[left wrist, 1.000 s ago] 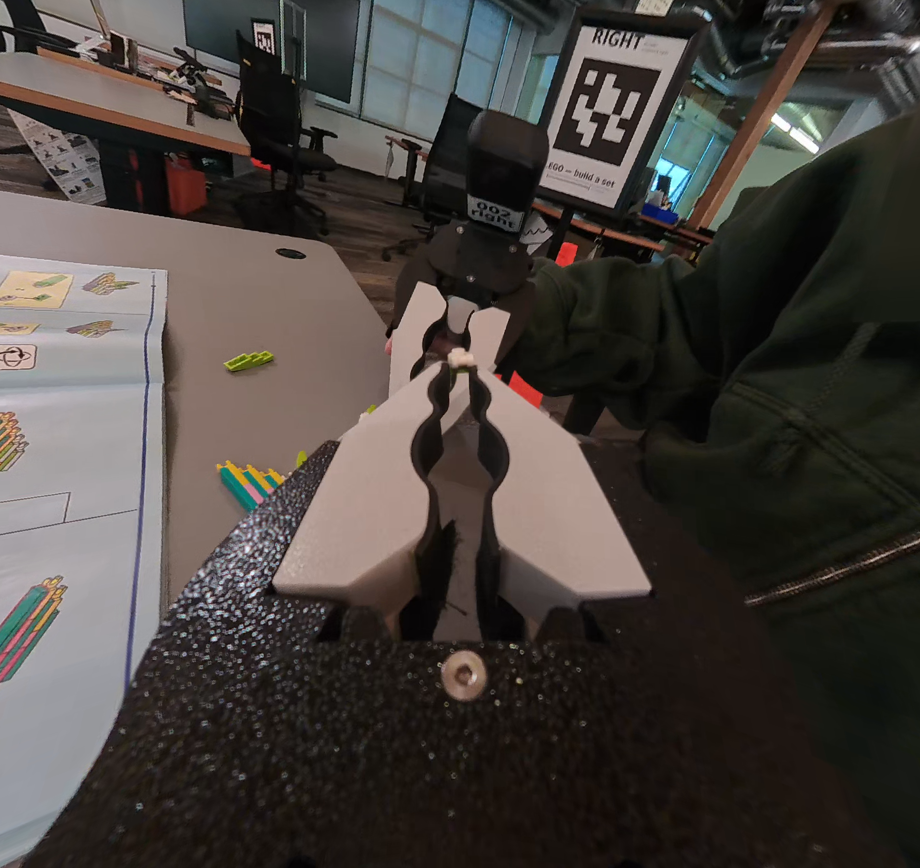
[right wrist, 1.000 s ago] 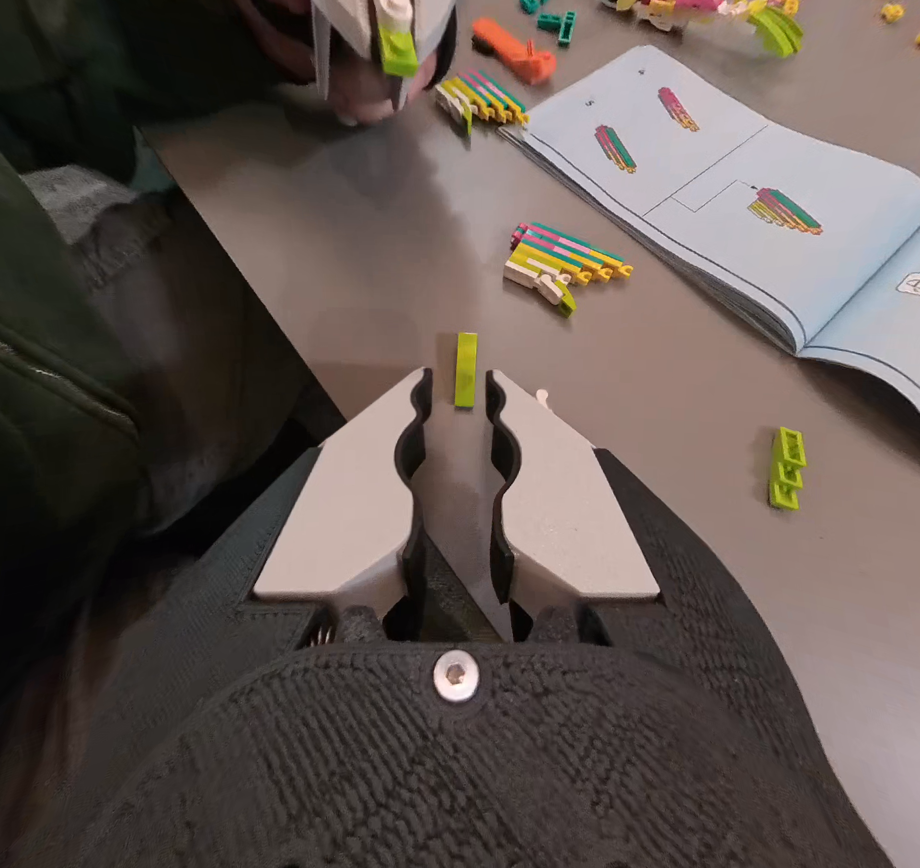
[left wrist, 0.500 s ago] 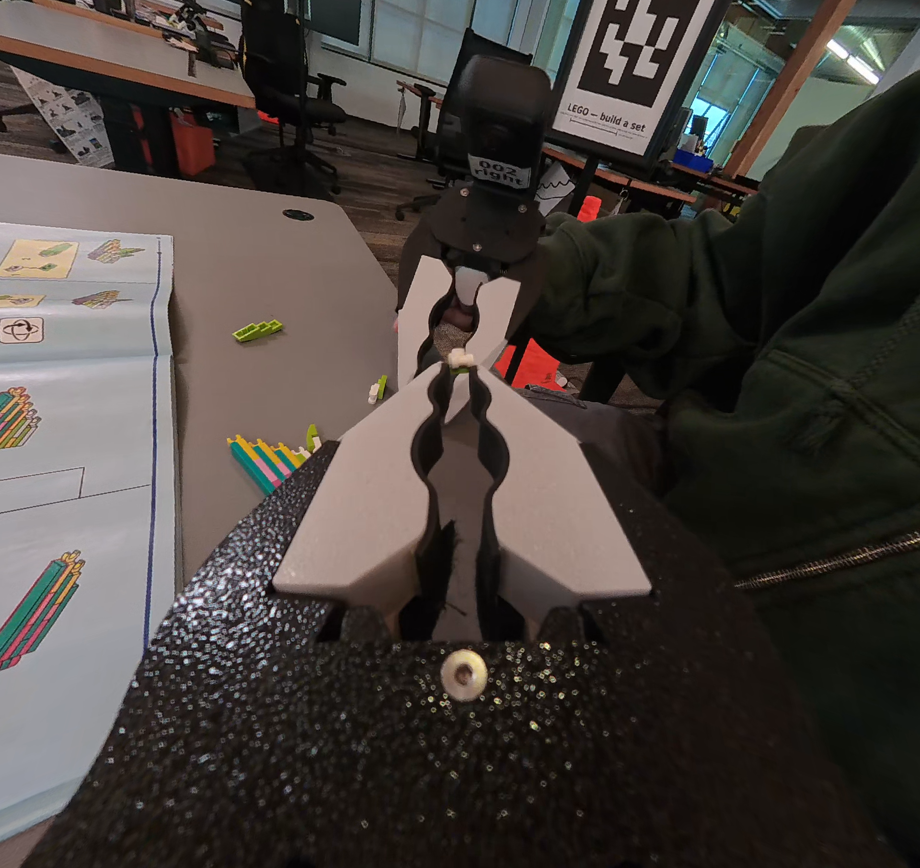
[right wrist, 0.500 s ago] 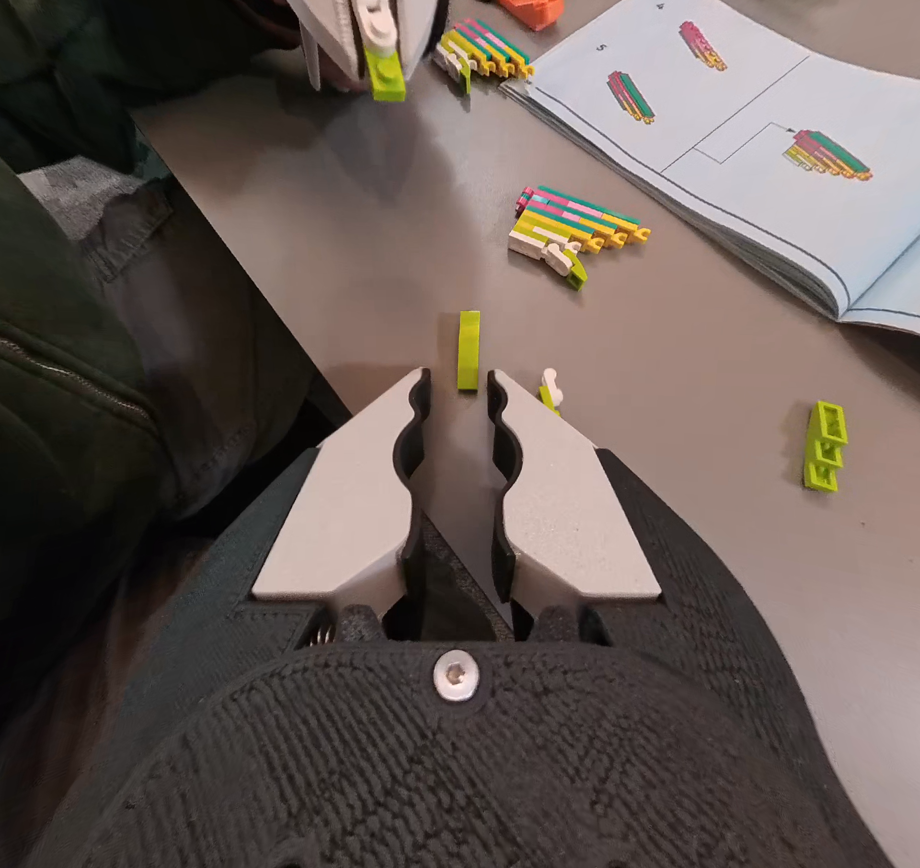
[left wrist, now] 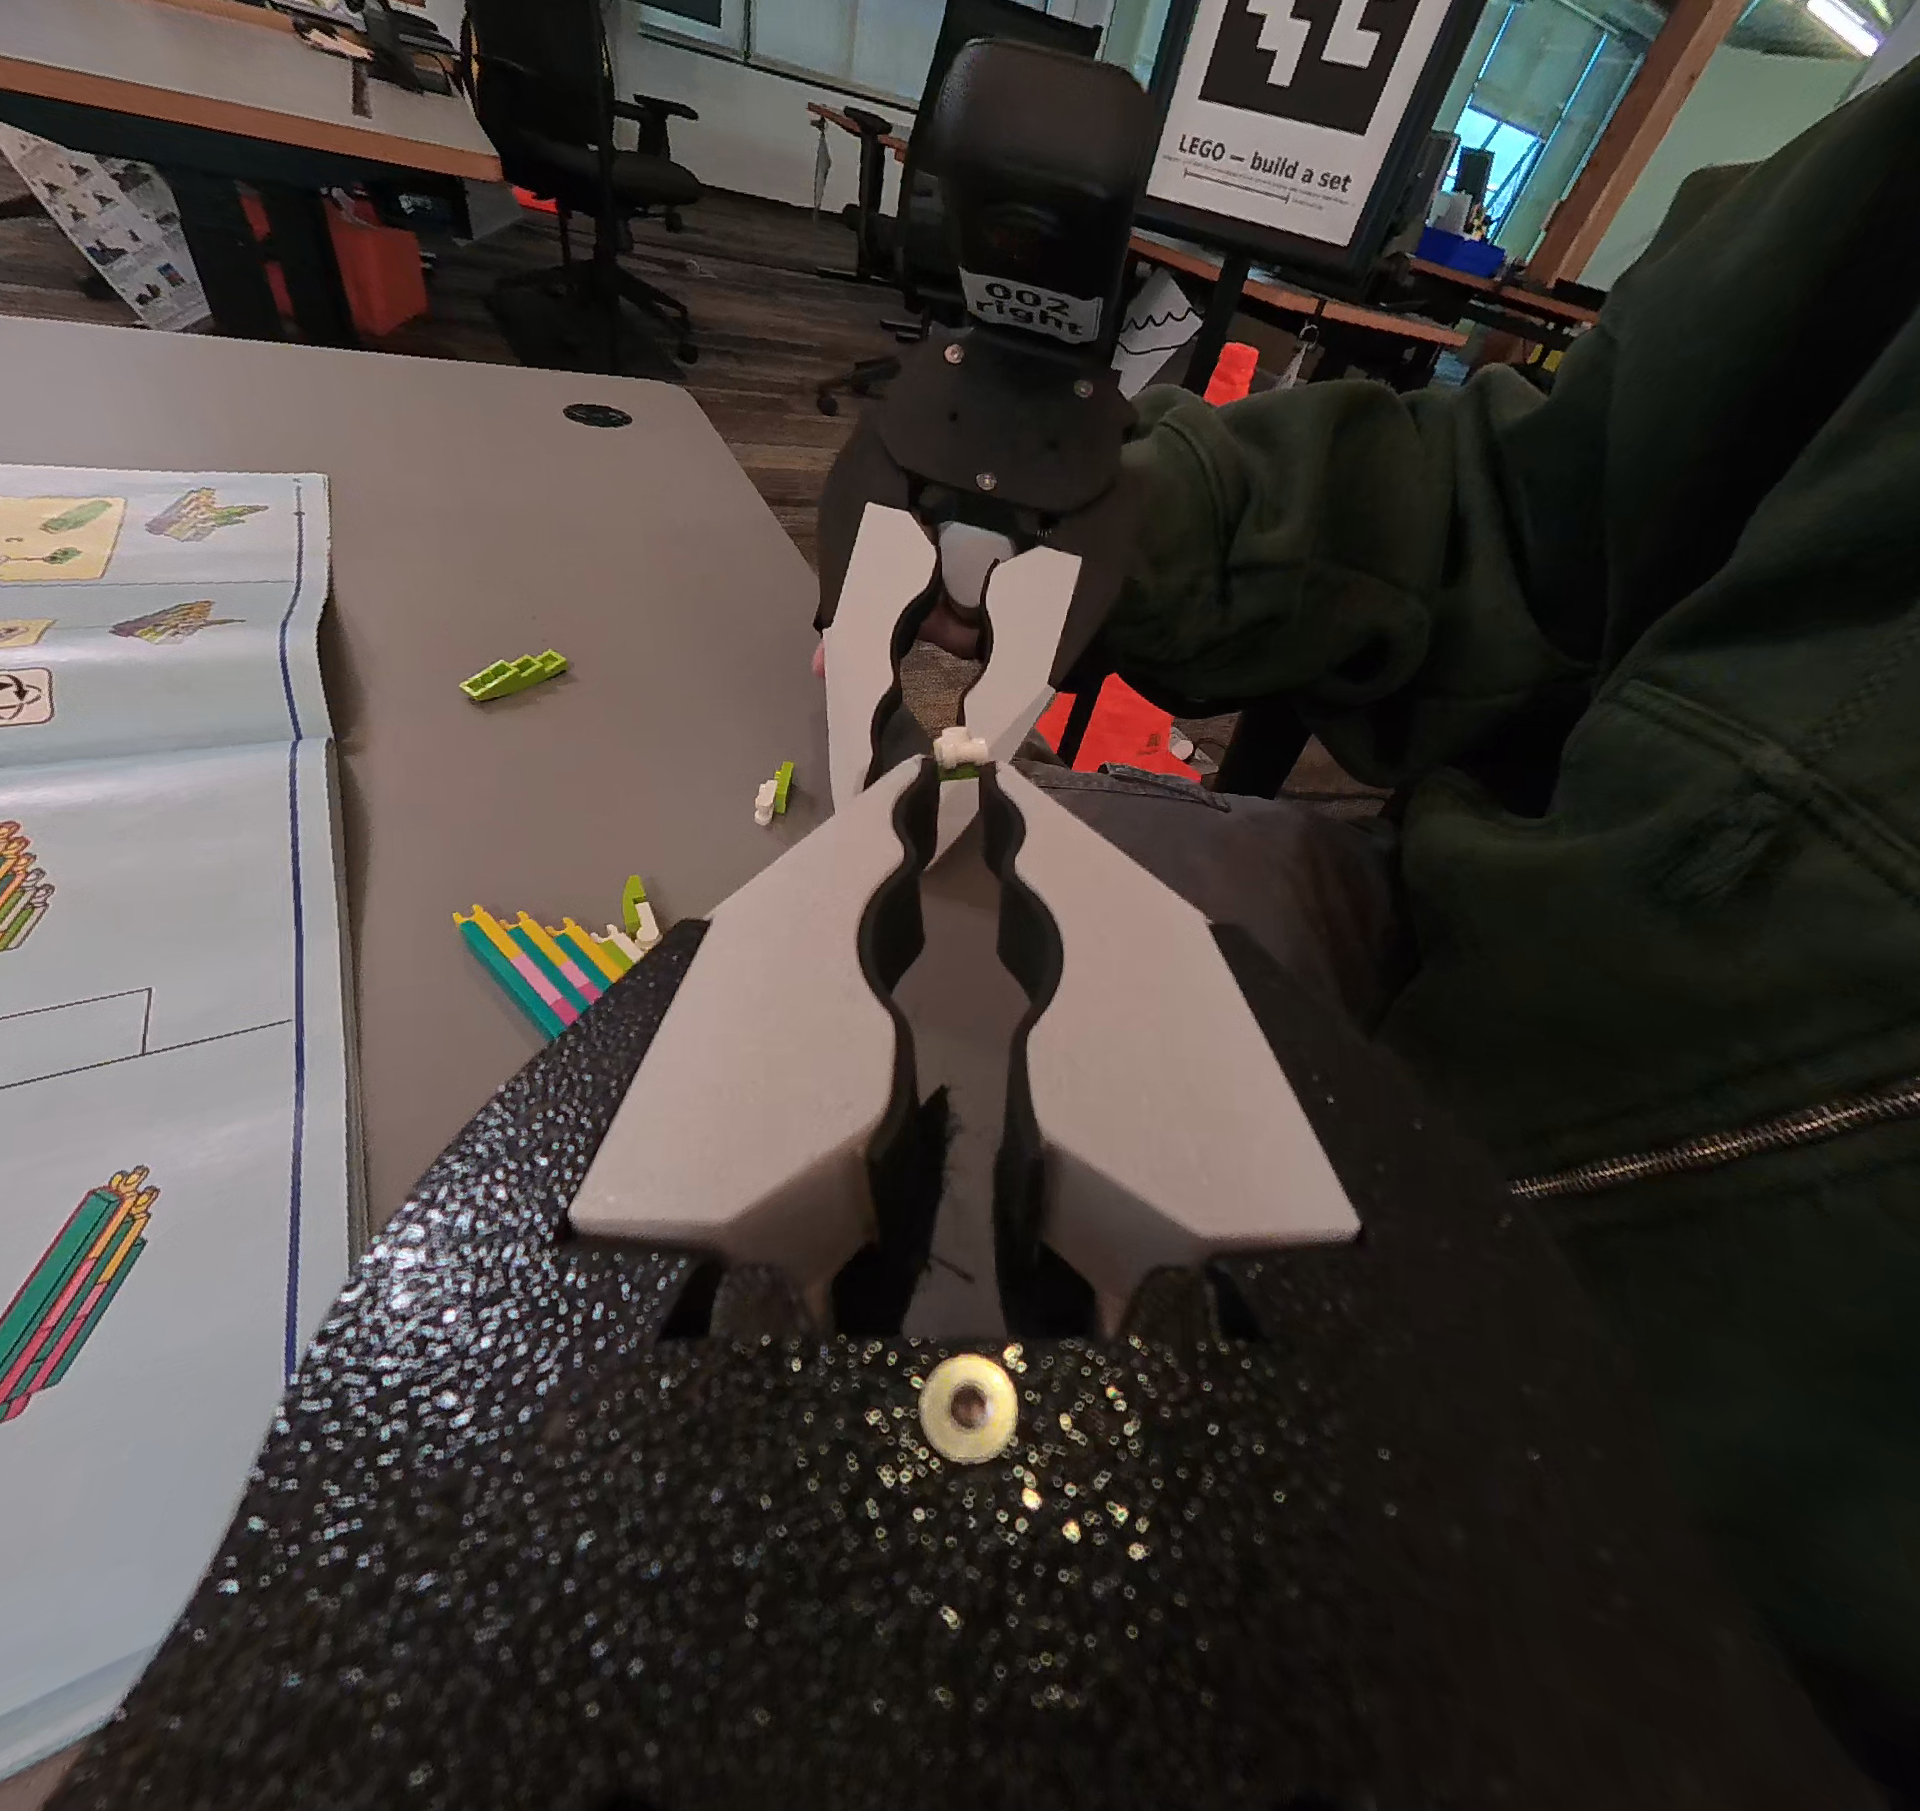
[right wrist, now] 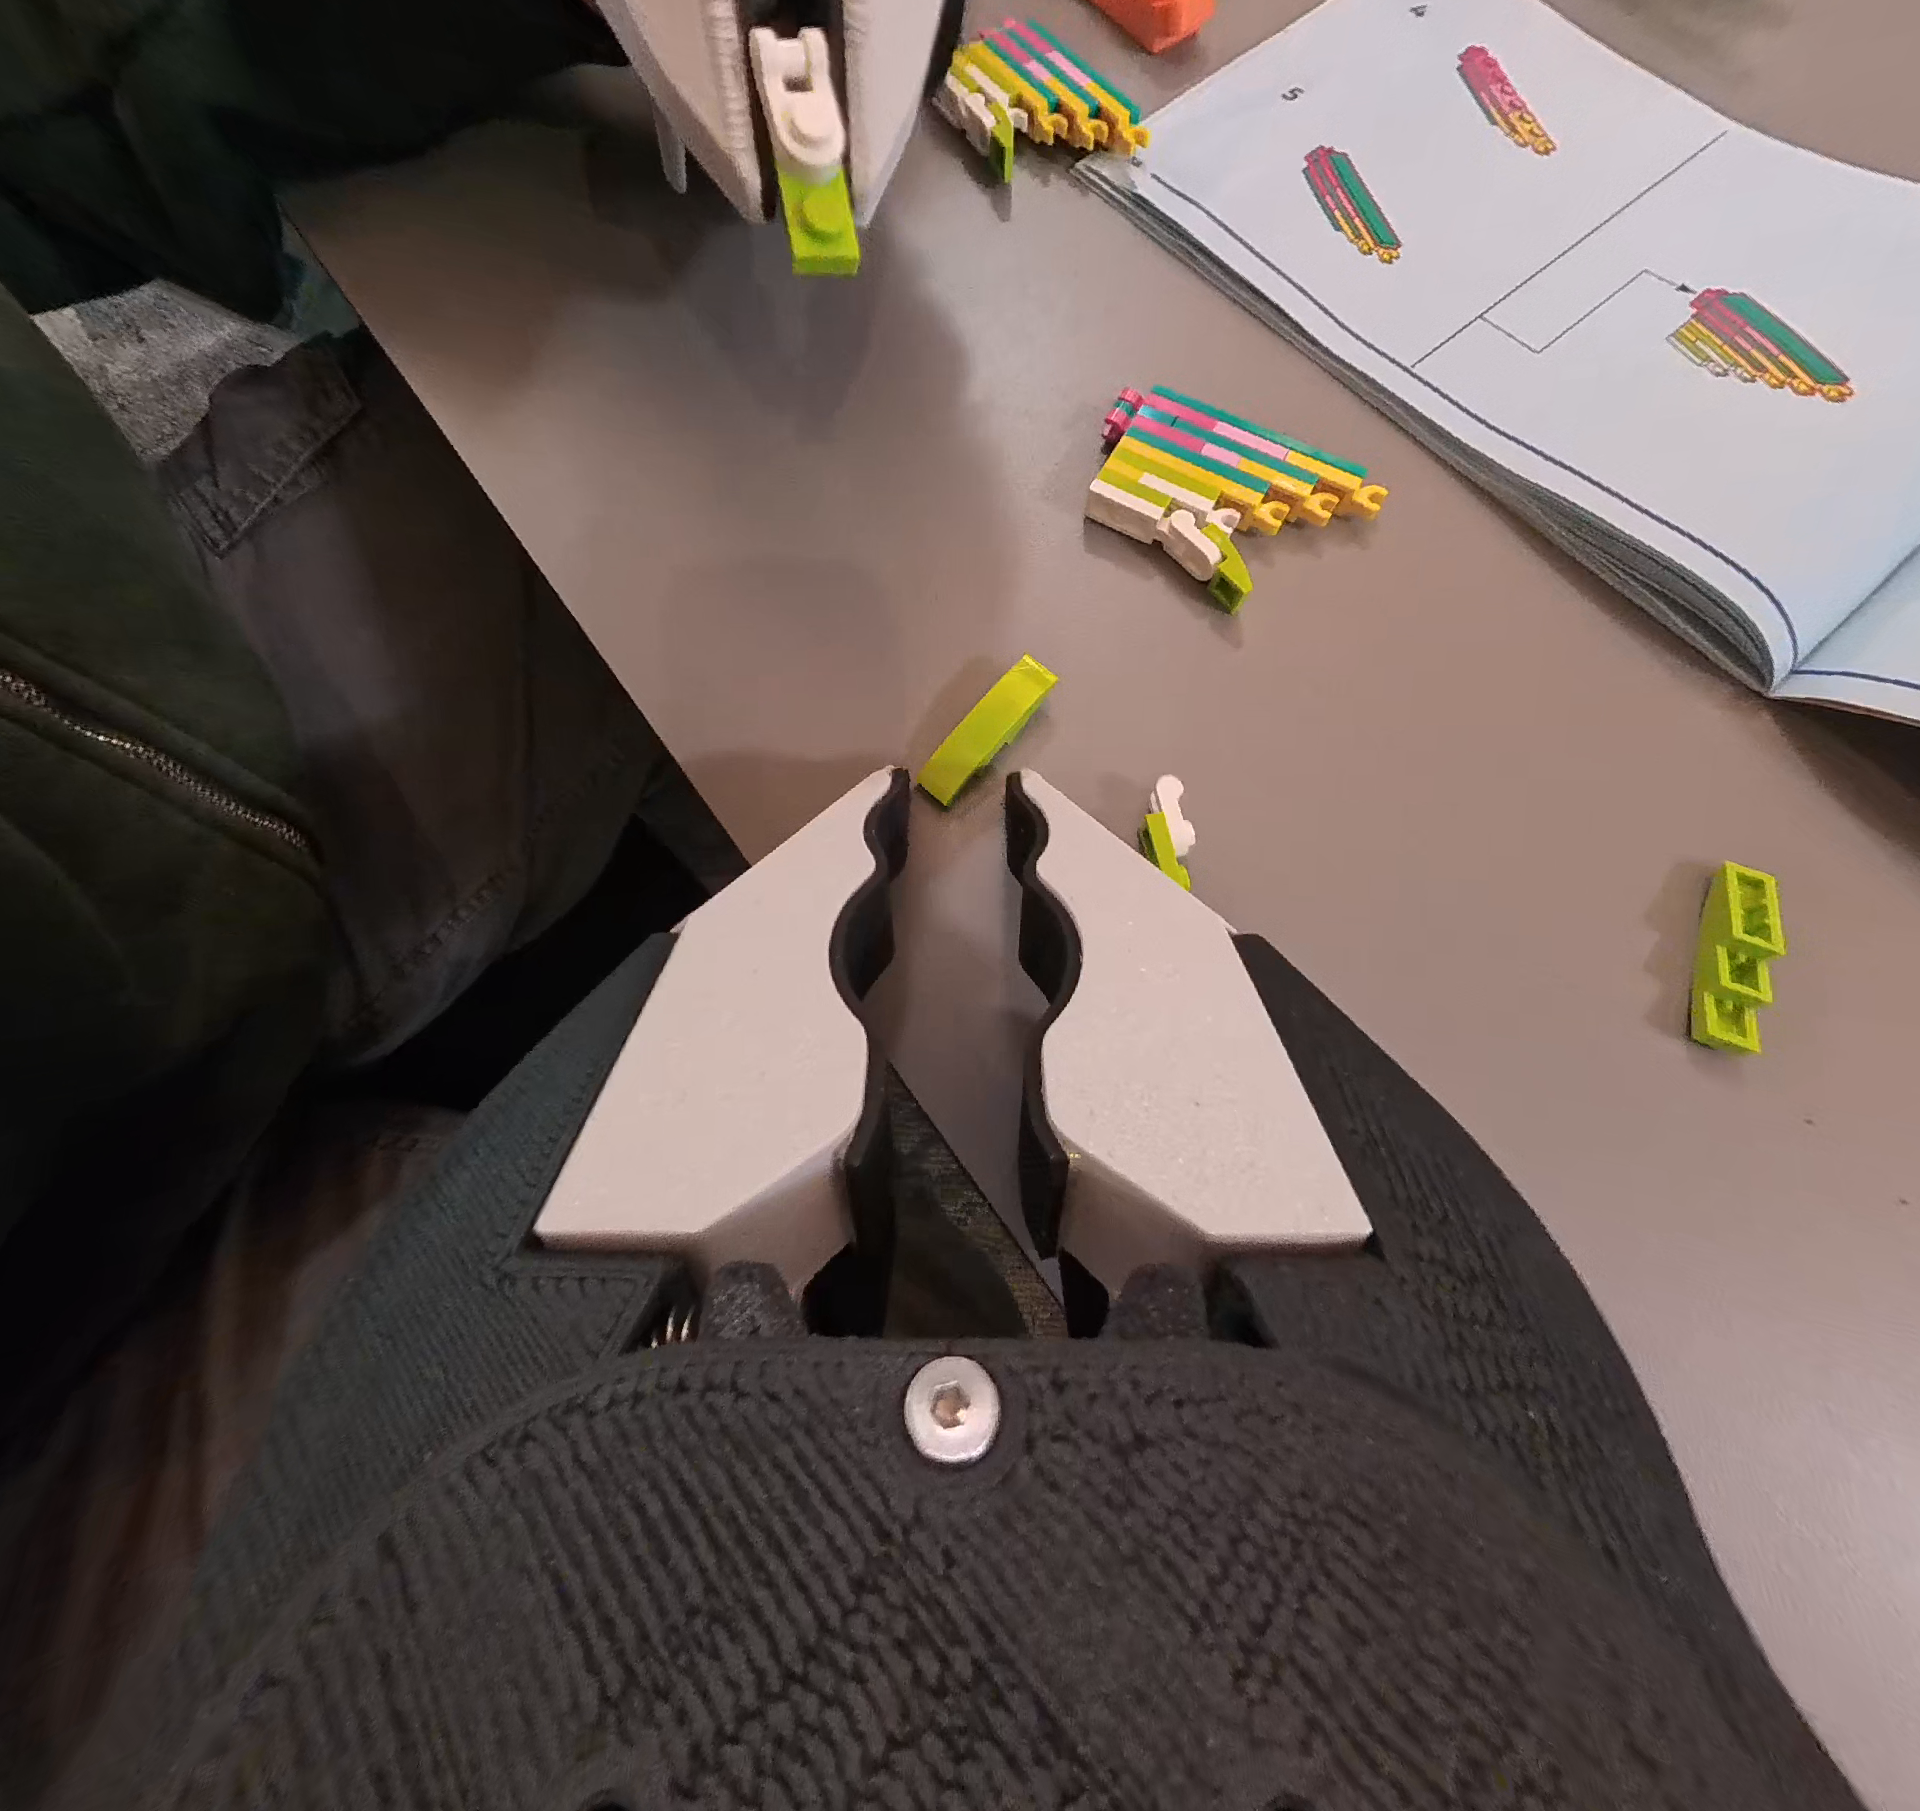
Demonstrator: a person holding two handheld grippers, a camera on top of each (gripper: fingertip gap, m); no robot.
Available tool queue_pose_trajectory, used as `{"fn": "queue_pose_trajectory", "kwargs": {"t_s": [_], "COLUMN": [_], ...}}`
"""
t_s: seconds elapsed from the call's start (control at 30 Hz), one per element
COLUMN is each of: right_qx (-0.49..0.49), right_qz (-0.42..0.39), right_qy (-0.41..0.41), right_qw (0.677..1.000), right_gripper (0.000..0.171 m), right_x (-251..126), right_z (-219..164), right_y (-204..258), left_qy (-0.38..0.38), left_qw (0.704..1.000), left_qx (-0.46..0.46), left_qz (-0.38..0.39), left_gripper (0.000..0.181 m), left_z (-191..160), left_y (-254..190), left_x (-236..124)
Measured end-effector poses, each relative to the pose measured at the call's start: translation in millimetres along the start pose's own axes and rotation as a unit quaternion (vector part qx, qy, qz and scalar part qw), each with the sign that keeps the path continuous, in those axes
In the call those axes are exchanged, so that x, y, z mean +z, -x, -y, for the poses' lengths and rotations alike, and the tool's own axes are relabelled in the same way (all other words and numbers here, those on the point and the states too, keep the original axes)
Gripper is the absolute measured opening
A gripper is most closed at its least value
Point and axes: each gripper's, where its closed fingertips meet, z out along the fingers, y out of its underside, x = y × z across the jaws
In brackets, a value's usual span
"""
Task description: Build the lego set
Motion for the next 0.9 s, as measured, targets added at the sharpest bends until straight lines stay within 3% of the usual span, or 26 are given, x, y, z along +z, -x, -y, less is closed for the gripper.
{"fn": "queue_pose_trajectory", "kwargs": {"t_s": [0.6,0.9], "right_qx": [0.009,0.053], "right_qz": [0.02,0.013], "right_qy": [0.001,-0.006], "right_qw": [1.0,0.998], "right_gripper": [0.019,0.03], "right_x": [3.6,9.7], "right_z": [3.5,10.4], "right_y": [8.6,7.1], "left_qy": [0.001,0.002], "left_qw": [1.0,1.0], "left_qx": [-0.003,-0.004], "left_qz": [0.006,0.006], "left_gripper": [0.006,0.006], "left_z": [-0.4,-0.3], "left_y": [2.4,2.6], "left_x": [-1.3,-1.3]}}
